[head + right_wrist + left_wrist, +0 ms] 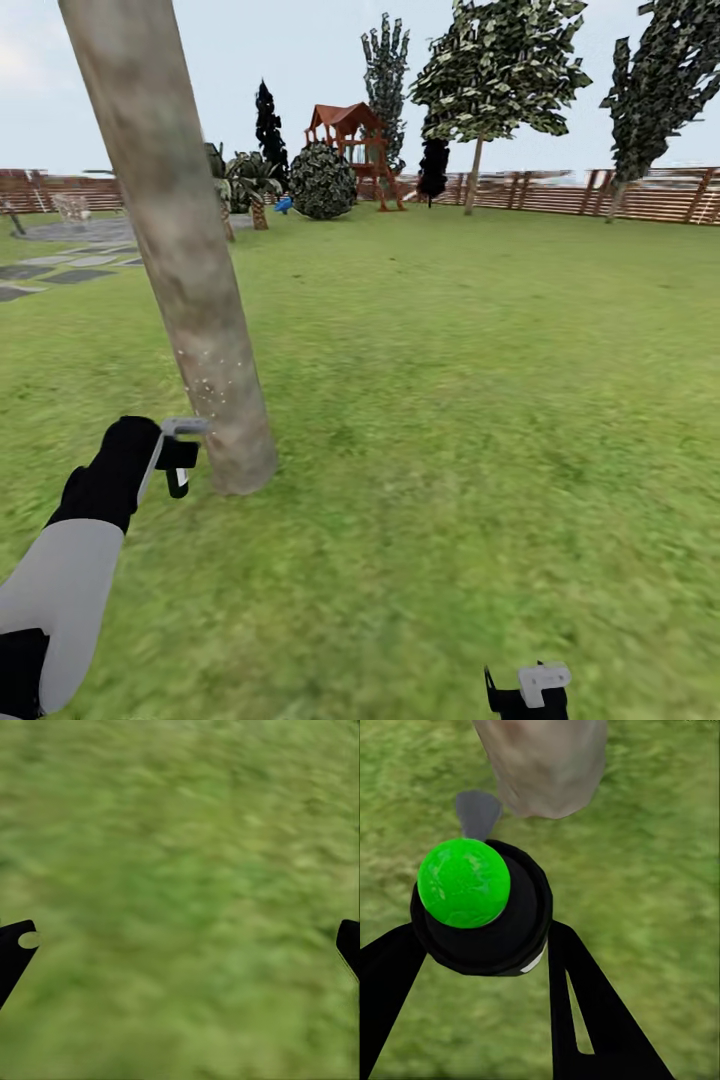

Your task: In the garden, pick up the pesticide atomizer on the floor and spray pesticide onto both trees until each tree trunk is fully covered.

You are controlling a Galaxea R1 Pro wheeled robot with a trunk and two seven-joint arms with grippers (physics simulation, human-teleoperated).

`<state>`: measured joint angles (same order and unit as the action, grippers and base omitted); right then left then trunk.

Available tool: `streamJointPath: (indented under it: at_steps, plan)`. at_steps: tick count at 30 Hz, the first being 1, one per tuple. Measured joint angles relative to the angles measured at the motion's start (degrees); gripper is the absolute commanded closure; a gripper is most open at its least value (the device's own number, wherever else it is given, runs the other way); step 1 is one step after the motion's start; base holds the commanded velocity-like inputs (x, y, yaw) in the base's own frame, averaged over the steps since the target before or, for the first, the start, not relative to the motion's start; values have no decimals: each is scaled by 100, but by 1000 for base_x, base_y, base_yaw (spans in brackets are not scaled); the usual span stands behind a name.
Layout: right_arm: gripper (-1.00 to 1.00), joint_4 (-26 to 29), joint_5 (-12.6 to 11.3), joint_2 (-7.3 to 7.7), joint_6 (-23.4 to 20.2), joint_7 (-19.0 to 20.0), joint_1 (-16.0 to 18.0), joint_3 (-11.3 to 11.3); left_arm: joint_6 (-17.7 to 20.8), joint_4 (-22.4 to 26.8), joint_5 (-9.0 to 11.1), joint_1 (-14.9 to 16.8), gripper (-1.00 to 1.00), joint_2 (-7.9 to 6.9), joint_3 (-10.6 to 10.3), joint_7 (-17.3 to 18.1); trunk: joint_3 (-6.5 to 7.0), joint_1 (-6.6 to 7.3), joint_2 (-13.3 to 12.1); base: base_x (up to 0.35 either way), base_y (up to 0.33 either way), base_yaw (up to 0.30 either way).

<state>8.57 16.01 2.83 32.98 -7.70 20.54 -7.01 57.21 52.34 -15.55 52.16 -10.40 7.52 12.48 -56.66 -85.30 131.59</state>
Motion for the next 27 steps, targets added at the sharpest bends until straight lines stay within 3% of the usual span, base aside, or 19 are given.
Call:
streamJointPath:
  at_steps: [5,18,24,26,27]
  plan:
    - [-100,3,-1,0,0,0,0,-1,0,0,-1,-15,100,-1,3,-4,0,0,0,139,-251,233]
    - [-100,11,-1,1,0,0,-1,-2,-2,3,-2,-26,100,1,3,-32,0,-2,0,-32,-276,8]
    - [-100,11,-1,4,0,1,-1,-9,-1,0,-9,-32,100,1,11,-48,0,1,0,159,-238,0]
    - [-100,16,-12,58,-1,-3,-1,-24,-3,-1,-15,-39,100,4,103,-51,0,1,0,228,-204,0]
    - [-100,20,-26,155,-4,-3,-1,-39,-7,-1,-22,-45,100,6,194,-54,0,1,0,232,-201,0]
